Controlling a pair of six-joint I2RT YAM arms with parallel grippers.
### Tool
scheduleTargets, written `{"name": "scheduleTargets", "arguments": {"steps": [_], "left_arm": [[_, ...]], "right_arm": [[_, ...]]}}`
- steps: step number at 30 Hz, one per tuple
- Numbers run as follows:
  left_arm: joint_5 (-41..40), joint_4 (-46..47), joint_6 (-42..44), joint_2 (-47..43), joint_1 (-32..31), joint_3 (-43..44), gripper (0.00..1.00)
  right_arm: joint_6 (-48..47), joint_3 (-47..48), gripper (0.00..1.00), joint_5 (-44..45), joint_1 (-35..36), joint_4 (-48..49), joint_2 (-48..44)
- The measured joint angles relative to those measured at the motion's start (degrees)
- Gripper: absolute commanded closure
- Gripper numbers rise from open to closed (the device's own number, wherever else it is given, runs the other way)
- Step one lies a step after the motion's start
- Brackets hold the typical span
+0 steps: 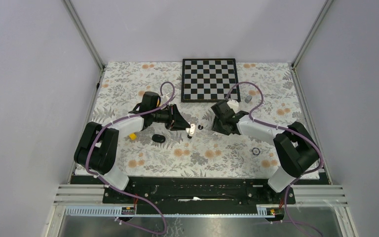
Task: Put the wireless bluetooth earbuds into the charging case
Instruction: Pick up the earbud from the center of the board.
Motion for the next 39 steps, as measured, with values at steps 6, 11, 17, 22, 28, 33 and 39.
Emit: {"name": "scheduleTargets", "arguments": {"steps": [6,11,17,22,28,33,39], "left_arm": [[0.02,-0.09,0.52,1.09,0.00,0.55,1.00],[0.02,-0.09,0.59,1.09,0.00,0.55,1.00],[0.02,-0.09,0.83,1.09,0.00,0.55,1.00],[0.02,-0.09,0.98,1.07,0.00,0.55,1.00],[0.00,-0.09,0.98,1.07,0.00,0.55,1.00],[0.00,-0.09,0.98,1.07,0.00,0.55,1.00],[-0.02,-0.09,0.98,0.92,0.00,0.55,1.00]], "right_arm": [[2.36,4.20,0.53,1.36,0.31,-3.06,5.22],[3.58,4.87,0.53,1.99,0.55,-4.50,6.25],[5.01,5.62,0.57,2.25,0.74,-5.29,8.31],[5.51,6.05,0.72,2.45,1.03,-5.51,8.81],[4.31,7.43,0.76,3.34,1.95,-5.75,9.75],[-0.13,10.91,0.83,4.76,3.80,-7.28,12.22],[-7.96,11.65,0.86,4.81,4.24,-6.64,12.79]]}}
